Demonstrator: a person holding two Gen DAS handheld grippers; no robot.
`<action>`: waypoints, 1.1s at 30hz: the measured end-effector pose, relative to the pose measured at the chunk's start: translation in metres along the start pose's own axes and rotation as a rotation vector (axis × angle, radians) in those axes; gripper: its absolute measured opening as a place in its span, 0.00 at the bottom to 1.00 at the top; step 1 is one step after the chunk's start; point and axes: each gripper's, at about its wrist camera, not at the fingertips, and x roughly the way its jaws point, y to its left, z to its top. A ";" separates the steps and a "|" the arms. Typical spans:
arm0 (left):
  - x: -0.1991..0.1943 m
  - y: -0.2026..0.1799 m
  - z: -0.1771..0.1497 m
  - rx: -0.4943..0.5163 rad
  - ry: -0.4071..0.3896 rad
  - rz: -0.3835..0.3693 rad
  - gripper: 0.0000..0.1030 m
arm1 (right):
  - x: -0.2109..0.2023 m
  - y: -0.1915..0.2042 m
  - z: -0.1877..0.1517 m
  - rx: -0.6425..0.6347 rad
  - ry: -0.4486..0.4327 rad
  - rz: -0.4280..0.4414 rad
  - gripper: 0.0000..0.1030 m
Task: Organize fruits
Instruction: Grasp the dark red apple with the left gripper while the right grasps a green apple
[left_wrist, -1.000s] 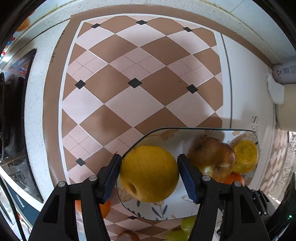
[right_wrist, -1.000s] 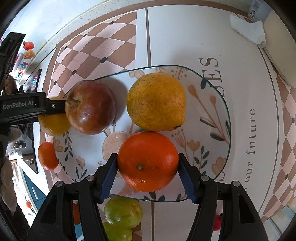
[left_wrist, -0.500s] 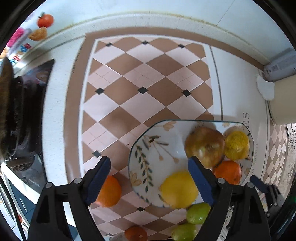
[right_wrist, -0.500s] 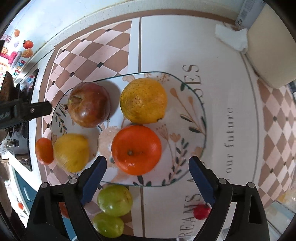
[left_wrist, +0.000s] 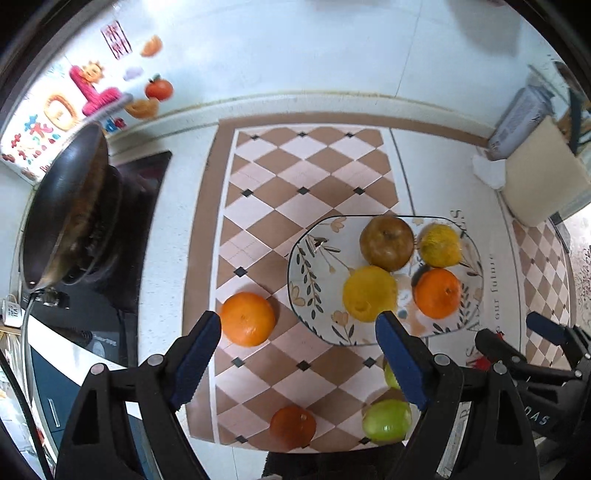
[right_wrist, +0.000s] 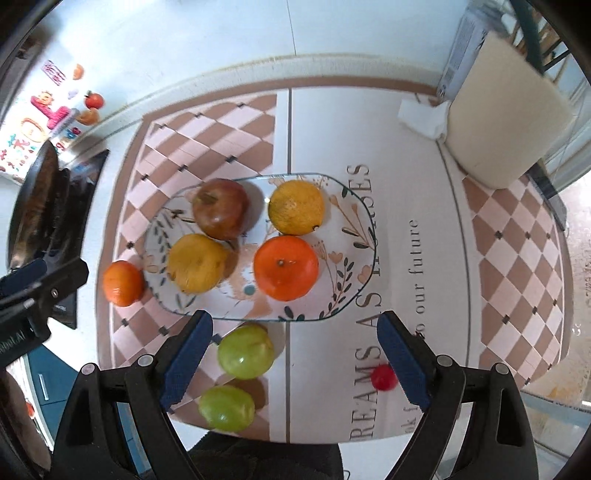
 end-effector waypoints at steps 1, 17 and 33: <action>-0.006 0.000 -0.003 0.001 -0.013 -0.003 0.83 | -0.008 0.001 -0.003 -0.001 -0.012 0.001 0.90; -0.089 -0.004 -0.057 0.009 -0.128 -0.060 0.83 | -0.099 0.007 -0.055 -0.010 -0.115 0.013 0.90; -0.114 -0.003 -0.079 -0.002 -0.163 -0.079 0.83 | -0.139 0.016 -0.079 -0.020 -0.167 0.038 0.90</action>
